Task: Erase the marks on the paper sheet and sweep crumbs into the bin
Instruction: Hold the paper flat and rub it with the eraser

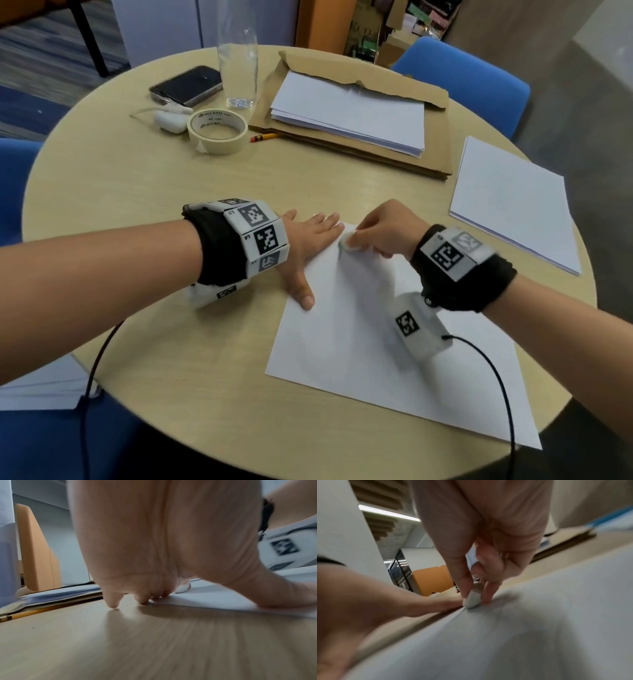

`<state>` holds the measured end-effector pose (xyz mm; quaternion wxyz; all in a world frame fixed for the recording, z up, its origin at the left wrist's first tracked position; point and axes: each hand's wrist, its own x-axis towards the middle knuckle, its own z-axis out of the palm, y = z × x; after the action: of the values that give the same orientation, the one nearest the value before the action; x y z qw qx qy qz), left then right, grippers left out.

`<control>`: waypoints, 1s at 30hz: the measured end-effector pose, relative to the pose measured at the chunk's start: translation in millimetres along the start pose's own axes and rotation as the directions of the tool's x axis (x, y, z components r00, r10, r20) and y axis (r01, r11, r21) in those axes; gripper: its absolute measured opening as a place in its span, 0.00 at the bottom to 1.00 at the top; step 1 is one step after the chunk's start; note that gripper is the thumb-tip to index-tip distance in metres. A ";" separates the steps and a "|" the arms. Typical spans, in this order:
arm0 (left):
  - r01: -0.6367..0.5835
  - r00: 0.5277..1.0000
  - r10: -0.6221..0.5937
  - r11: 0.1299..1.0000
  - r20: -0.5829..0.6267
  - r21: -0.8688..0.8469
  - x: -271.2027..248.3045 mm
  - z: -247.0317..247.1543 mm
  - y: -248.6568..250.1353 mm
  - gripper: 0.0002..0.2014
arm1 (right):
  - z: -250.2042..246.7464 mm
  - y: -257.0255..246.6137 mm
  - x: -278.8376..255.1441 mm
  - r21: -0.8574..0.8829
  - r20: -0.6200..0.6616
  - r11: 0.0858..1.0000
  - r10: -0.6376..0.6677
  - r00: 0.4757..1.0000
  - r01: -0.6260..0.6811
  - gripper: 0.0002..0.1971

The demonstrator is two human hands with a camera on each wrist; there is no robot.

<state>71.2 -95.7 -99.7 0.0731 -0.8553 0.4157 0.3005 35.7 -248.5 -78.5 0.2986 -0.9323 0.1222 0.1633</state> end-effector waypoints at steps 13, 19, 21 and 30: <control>0.023 1.000 -0.024 0.999 0.009 0.049 1.3 -0.2 2.3 0.65 | 7.3 -3.1 -2.1 -0.094 -0.086 0.994 -0.071 0.994 0.063 0.11; 0.033 0.999 -0.034 0.999 0.021 0.031 0.4 -0.1 2.2 0.65 | 28.5 1.9 -40.6 -0.135 0.157 0.973 -0.164 0.974 0.186 0.13; 0.037 0.999 -0.038 0.999 0.019 0.036 0.1 -0.7 3.8 0.64 | 16.3 -1.9 -30.5 -0.073 0.128 0.992 -0.090 0.988 0.100 0.13; 0.072 0.997 -0.073 0.994 0.011 0.088 -2.1 -2.6 6.4 0.65 | 17.1 1.5 -34.1 -0.282 0.074 0.926 -0.240 0.968 0.251 0.11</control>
<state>66.6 -99.4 -95.6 0.1243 -0.8637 0.3965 0.2853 0.0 -235.0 -79.5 0.1797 -0.9705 -0.0265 0.1584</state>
